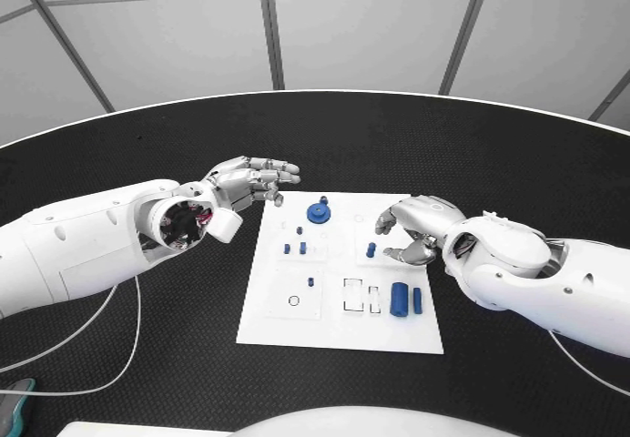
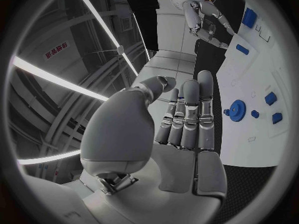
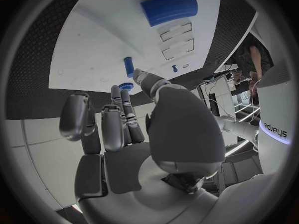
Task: Assemble the parts on the task board
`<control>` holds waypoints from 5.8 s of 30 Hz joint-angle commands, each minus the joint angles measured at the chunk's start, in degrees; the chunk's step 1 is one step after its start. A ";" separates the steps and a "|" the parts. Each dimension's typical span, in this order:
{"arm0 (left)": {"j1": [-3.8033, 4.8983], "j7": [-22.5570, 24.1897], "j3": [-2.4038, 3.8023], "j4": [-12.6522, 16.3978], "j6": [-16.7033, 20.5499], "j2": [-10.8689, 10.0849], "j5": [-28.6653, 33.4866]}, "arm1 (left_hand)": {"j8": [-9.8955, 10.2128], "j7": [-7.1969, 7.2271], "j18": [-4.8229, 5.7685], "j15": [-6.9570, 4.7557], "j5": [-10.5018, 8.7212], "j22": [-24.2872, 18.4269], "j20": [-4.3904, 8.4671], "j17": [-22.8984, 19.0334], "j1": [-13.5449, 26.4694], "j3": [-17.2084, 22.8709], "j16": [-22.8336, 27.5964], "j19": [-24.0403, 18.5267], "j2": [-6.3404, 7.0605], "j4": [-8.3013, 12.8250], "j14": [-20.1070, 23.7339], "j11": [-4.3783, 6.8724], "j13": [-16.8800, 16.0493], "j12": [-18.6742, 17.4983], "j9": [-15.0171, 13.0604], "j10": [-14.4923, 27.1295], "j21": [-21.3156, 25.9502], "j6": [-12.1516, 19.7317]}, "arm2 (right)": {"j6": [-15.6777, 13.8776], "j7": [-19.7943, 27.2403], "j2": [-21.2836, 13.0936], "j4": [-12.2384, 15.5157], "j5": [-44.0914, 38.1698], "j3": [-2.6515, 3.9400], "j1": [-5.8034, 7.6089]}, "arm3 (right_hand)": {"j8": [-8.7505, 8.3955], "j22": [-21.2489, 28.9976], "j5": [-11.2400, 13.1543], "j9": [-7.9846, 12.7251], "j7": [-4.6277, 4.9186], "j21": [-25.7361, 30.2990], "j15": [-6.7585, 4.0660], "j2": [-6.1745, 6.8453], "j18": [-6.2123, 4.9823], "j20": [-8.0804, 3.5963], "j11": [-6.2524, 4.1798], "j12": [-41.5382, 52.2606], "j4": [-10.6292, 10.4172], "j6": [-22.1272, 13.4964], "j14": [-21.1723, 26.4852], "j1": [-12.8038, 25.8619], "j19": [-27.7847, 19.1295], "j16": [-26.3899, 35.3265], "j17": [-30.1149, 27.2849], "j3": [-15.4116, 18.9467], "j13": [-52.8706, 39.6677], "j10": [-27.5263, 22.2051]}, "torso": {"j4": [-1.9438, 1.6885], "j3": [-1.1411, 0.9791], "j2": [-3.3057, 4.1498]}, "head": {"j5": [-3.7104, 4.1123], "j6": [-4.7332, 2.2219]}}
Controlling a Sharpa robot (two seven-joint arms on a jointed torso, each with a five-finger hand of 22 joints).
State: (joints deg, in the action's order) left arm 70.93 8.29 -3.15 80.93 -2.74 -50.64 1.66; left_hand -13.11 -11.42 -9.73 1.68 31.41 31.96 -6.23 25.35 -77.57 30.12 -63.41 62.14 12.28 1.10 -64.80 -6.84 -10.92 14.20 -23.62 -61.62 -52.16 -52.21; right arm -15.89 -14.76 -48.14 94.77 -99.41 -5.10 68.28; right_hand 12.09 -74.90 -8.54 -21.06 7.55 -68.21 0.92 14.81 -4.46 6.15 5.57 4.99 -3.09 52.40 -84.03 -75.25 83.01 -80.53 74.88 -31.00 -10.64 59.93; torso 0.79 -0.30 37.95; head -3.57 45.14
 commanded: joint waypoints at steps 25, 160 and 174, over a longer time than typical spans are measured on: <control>0.01 -0.06 0.00 0.35 0.05 -0.19 0.01 | -0.24 0.01 -0.87 0.14 0.33 0.13 -0.21 -0.09 0.00 -0.49 -0.15 -0.36 -0.52 0.02 0.04 -0.13 -0.07 0.41 -0.02 0.34 -0.28 0.17 | 3.85 1.73 5.39 -5.88 0.13 -0.32 -0.34 | 0.50 -1.21 -1.21 -0.10 0.09 -1.37 -1.28 -1.58 0.01 -0.84 -1.18 2.50 -0.97 2.53 -2.78 -1.69 1.20 -0.14 -0.07 -2.52 0.79 5.31 | -0.02 0.15 0.09 | -0.07 0.57; 0.01 -0.28 0.00 -0.57 -0.86 1.83 0.01 | -0.36 0.01 -0.87 0.17 0.38 0.49 -0.24 -0.30 -0.32 -0.89 -0.20 -0.76 -0.94 0.16 0.16 -0.15 -0.13 0.79 0.02 0.58 -0.74 0.22 | 3.83 3.99 20.86 -5.34 2.00 -1.26 -6.69 | 0.52 -1.03 -4.34 -2.61 2.19 -0.01 -0.23 -3.14 0.07 -0.76 0.35 -1.40 1.25 0.80 -2.89 -0.58 1.00 -0.49 0.22 -3.63 -0.16 3.76 | -0.01 0.38 -0.10 | -3.41 2.42; 0.01 -0.45 0.00 -0.65 -1.13 1.76 0.01 | -0.38 0.01 -0.87 0.17 0.39 0.53 -0.25 -0.34 -0.33 -0.96 -0.21 -0.83 -0.97 0.17 0.18 -0.15 -0.13 0.84 0.03 0.63 -0.79 0.24 | -0.04 4.70 19.03 -3.59 2.00 -1.27 -6.70 | -2.81 5.16 -2.31 -1.21 1.33 9.83 0.82 -1.09 -1.93 0.81 1.39 -0.18 1.67 -5.55 -0.88 -0.21 -2.26 1.37 -3.00 -0.17 1.59 -6.07 | 0.03 0.30 -0.10 | -3.30 2.41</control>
State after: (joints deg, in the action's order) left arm 70.93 7.82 -3.15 80.29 -3.86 -48.89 1.66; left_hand -13.11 -11.42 -9.70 1.68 31.41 32.44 -6.57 25.11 -77.95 29.65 -63.41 61.80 11.91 1.26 -64.80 -7.04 -10.96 14.64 -23.61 -61.42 -52.70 -52.21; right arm -15.66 -10.06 -28.78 90.91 -97.41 -6.38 61.58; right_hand 9.48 -69.87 -10.88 -22.31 8.88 -58.57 1.36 13.31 -5.80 6.96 6.99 4.64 -1.44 47.15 -84.01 -75.54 81.16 -79.49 71.96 -31.50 -9.09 54.19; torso 0.80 0.02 37.88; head -6.93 47.50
